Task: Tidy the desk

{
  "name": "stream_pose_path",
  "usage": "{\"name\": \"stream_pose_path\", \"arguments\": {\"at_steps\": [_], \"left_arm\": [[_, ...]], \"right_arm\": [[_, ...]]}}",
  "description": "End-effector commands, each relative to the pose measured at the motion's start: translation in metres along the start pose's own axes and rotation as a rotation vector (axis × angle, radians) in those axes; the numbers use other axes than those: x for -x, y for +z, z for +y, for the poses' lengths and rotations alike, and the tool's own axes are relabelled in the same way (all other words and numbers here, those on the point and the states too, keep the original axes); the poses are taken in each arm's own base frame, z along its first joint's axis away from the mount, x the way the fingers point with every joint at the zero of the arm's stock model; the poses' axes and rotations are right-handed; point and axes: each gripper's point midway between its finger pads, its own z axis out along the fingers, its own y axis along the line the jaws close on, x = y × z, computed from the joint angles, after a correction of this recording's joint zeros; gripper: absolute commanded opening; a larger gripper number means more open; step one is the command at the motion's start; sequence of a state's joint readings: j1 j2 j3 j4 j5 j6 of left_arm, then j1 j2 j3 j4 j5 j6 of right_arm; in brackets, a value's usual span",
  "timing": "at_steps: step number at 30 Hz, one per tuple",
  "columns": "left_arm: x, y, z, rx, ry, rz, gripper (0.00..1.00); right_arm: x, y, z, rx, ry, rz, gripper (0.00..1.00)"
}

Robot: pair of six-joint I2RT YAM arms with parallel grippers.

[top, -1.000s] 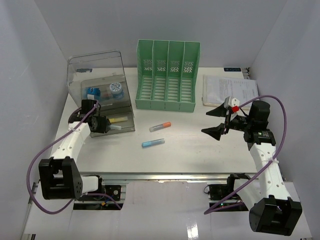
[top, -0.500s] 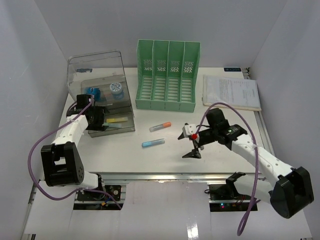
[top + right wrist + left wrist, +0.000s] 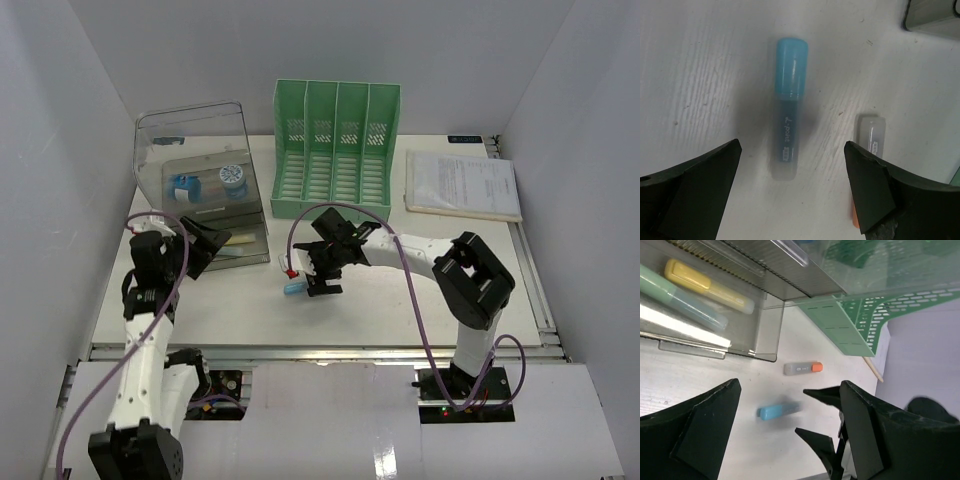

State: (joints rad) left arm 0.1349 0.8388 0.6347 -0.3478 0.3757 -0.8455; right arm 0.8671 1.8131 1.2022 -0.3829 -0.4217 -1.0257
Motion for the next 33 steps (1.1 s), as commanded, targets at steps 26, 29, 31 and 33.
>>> {"name": "stream_pose_path", "arguments": {"at_steps": [26, 29, 31, 33], "left_arm": [[-0.02, -0.102, 0.002, -0.024, 0.178, -0.213, 0.93], [-0.018, -0.105, 0.002, -0.015, 0.163, -0.226, 0.93], [-0.016, -0.108, 0.002, -0.012, 0.153, -0.243, 0.93], [-0.014, -0.112, 0.005, 0.009, 0.128, -0.273, 0.93]], "right_arm": [[0.036, 0.034, 0.013, 0.236, 0.093, 0.068, 0.11], [0.082, 0.019, -0.017, 0.178, 0.031, 0.022, 0.09], [0.11, 0.015, -0.04, 0.116, -0.019, -0.001, 0.08], [0.134, 0.014, -0.061, 0.03, -0.074, -0.008, 0.08]]}}
